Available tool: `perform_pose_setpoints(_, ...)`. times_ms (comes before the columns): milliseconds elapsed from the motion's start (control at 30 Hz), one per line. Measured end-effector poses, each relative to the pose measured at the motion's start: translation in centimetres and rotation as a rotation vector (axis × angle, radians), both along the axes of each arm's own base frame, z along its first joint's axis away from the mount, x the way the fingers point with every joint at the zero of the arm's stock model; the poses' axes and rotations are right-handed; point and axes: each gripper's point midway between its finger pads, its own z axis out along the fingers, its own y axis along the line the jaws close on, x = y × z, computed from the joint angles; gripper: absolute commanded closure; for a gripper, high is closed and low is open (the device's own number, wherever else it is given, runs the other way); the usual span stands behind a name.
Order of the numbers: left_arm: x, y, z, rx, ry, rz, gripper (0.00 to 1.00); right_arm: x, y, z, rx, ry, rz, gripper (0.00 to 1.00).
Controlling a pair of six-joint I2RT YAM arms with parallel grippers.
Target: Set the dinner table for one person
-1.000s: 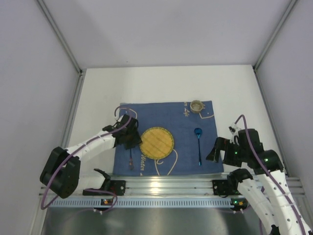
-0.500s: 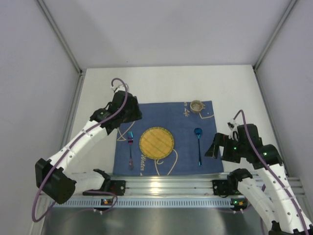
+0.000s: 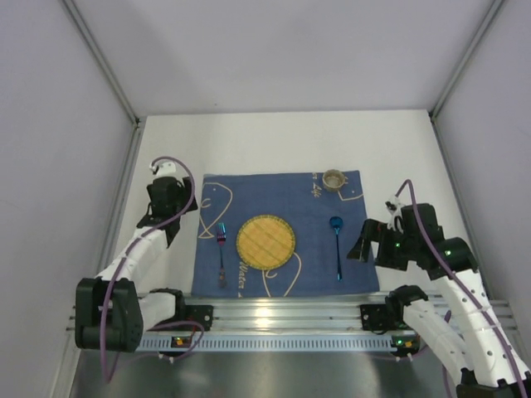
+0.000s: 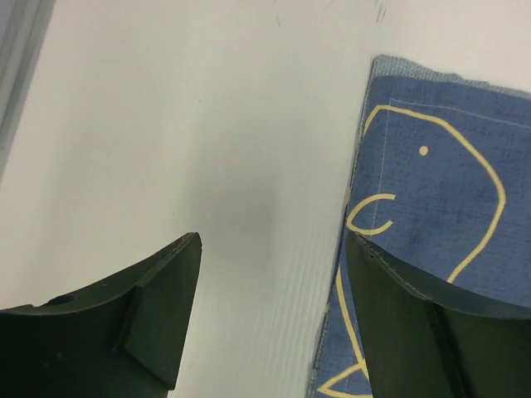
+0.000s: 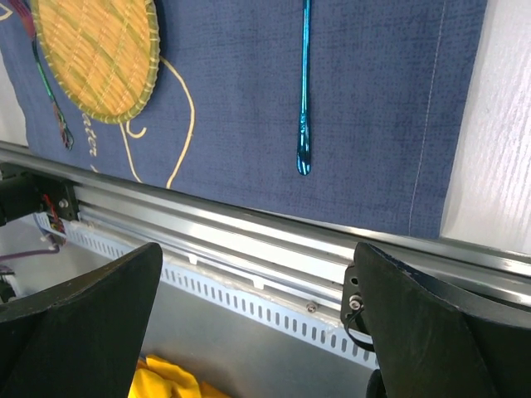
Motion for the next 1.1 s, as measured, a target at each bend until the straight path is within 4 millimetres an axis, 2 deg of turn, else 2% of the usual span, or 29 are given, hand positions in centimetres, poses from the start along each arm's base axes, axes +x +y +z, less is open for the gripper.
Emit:
perform_pose_setpoints(100, 0.4, 0.3, -2.4, 0.014, -0.026, -0.015, 0.25, 0.8, -0.2, 0.2, -0.023, 0.013, -0.012, 0.00)
perform_pose_setpoints(267, 3.1, 1.1, -3.9, 0.010, -0.126, -0.006, 0.24, 3.4, 0.3, 0.9, -0.042, 0.032, -0.010, 0.00)
perform_pose_setpoints(300, 3.7, 1.3, -4.4, 0.011, -0.138, -0.011, 0.35, 3.9, 0.4, 0.9, -0.047, 0.042, -0.007, 0.00)
perform_pose_setpoints(400, 4.9, 1.2, -6.1, -0.012, -0.089, -0.050, 0.48, 5.5, 0.7, 0.4, -0.062, 0.078, 0.005, 0.00)
perform_pose_setpoints(500, 7.4, 0.9, -5.4, -0.053, -0.105, -0.133, 0.45, 6.6, 1.0, -0.2, -0.071, 0.102, 0.011, 0.00)
perform_pose_setpoints(567, 8.0, 0.7, -4.4, -0.082, -0.145, -0.175, 0.42, 7.4, 1.2, -0.3, -0.069, 0.110, 0.014, 0.00)
perform_pose_setpoints(600, 8.1, 0.7, -4.0, -0.097, -0.163, -0.193, 0.39, 7.7, 1.3, -0.4, -0.067, 0.110, 0.015, 0.00)
perform_pose_setpoints(667, 7.8, 0.8, -4.1, -0.107, -0.200, -0.206, 0.42, 8.3, 1.7, -0.6, -0.062, 0.126, 0.020, 0.00)
perform_pose_setpoints(767, 6.1, 0.5, -6.4, -0.132, -0.167, -0.214, 0.44, 9.8, 2.3, -0.7, -0.055, 0.142, 0.028, 0.00)
perform_pose_setpoints(867, 5.6, -0.4, -7.7, -0.144, -0.141, -0.248, 0.44, 11.2, 2.8, 0.0, -0.046, 0.123, 0.038, 0.00)
perform_pose_setpoints(1000, 6.0, -1.3, -7.0, -0.140, -0.179, -0.291, 0.41, 12.0, 3.1, 0.7, -0.037, 0.087, 0.061, 0.00)
perform_pose_setpoints(1100, 6.0, -1.4, -6.7, -0.120, -0.207, -0.299, 0.31, 11.8, 3.3, 0.7, -0.035, 0.090, 0.078, 0.00)
